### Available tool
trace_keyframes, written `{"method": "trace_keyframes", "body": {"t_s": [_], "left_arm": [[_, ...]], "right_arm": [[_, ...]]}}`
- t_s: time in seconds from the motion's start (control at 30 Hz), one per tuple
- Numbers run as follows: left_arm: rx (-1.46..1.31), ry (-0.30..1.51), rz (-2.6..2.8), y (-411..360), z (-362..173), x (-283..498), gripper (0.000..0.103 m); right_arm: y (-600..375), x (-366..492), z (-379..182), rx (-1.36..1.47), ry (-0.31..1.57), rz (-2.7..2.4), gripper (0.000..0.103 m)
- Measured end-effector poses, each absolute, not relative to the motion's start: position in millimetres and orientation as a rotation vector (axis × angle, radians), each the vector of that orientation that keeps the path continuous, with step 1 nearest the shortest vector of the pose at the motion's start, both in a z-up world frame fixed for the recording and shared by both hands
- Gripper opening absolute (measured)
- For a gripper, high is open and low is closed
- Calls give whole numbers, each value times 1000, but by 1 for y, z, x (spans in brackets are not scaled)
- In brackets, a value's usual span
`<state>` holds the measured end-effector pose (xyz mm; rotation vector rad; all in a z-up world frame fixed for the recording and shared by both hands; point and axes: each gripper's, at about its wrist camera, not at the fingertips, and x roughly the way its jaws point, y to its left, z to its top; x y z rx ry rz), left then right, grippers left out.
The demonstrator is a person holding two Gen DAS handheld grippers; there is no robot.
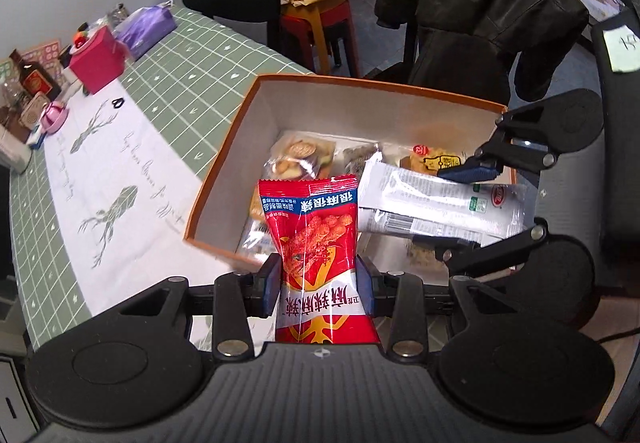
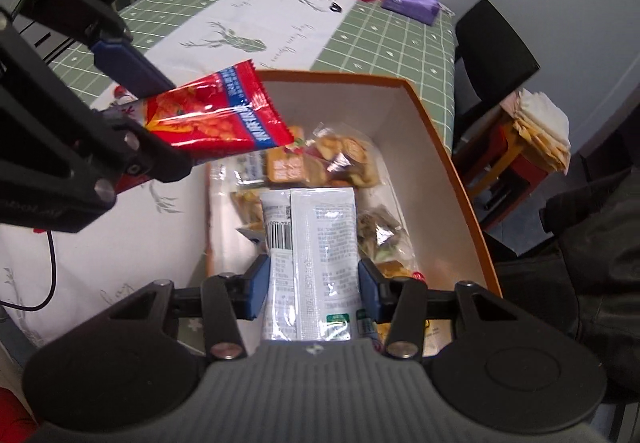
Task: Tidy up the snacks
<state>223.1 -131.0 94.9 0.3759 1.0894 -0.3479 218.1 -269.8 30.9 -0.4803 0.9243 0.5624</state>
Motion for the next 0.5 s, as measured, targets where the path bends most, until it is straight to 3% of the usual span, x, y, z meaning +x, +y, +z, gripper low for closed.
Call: {"method": "trace_keyframes", "body": {"t_s": [0.5], "left_arm": [[443,1120,-351,-166,45,272,43]], "right_arm": [[-283,252,-17,-427,1027,574,46]]}}
